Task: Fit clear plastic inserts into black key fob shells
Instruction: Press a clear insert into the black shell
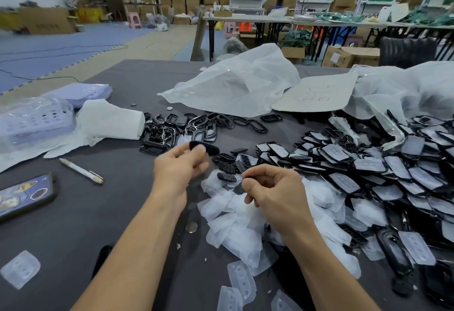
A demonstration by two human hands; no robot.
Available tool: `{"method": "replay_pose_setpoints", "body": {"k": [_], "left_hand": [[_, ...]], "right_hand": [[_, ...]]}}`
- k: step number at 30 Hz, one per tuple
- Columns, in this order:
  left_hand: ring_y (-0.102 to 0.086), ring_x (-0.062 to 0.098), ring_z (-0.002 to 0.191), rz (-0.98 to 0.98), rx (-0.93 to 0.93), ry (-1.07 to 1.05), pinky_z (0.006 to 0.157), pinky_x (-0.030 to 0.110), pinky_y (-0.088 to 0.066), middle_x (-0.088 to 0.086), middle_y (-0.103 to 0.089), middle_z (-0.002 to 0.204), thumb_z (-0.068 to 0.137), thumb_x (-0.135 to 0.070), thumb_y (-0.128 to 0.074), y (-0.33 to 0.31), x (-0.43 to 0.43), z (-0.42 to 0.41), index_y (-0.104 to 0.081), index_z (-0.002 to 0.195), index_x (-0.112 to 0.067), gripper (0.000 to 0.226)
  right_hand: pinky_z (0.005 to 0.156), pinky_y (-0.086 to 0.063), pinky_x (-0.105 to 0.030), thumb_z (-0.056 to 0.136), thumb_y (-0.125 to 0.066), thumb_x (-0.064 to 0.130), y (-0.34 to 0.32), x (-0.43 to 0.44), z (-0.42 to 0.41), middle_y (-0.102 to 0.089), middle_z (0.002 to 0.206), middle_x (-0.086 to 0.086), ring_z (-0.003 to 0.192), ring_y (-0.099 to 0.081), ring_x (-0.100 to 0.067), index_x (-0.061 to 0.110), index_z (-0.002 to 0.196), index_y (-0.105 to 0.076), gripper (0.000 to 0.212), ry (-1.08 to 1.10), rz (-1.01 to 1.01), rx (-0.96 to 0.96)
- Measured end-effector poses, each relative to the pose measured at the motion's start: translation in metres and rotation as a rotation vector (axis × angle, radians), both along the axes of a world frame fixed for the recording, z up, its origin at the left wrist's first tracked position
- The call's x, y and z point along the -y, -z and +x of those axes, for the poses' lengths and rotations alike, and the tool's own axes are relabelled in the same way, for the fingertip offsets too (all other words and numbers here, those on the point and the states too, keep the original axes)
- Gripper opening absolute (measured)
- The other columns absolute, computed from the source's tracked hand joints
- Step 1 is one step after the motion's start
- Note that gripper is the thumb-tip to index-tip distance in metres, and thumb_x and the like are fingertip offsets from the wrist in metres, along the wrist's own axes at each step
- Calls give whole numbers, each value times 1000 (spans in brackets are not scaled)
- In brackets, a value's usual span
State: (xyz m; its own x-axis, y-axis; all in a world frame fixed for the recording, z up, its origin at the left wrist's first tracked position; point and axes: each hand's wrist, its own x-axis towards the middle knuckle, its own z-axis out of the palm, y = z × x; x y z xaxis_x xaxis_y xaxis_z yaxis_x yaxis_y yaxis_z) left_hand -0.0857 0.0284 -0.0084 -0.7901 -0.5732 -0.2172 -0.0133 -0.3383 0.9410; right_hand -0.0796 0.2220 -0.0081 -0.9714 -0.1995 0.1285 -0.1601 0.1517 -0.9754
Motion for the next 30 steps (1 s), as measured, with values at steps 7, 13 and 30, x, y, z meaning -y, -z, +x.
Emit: {"method": "replay_pose_setpoints", "body": {"k": [7,13,30], "left_hand": [[-61,11,126,-649,82,72,112,31,-46,2,-62,145,88,10,-62,4,36,-39,-54,149,-19,68],[-61,30,124,-1307,410,301,102,37,-49,4,-68,138,91,-13,-58,-3,45,-76,-67,135,-36,51],[-74,13,57,-210,-32,-81,49,19,-53,1,-78,69,92,0,-71,8,7,5,-78,92,-11,12]], "right_hand": [[53,-47,-17,83,-73,3,2,-1,-4,-73,65,-2,56,-69,-15,23,77,-77,22,10,-4,12],[52,-44,-11,84,-74,3,4,0,-3,-72,61,4,54,-66,-10,22,77,-76,20,2,51,-16],[58,-52,-26,90,-61,-5,8,0,-4,-74,68,-7,61,-70,-19,20,88,-78,31,6,-84,49]]}}
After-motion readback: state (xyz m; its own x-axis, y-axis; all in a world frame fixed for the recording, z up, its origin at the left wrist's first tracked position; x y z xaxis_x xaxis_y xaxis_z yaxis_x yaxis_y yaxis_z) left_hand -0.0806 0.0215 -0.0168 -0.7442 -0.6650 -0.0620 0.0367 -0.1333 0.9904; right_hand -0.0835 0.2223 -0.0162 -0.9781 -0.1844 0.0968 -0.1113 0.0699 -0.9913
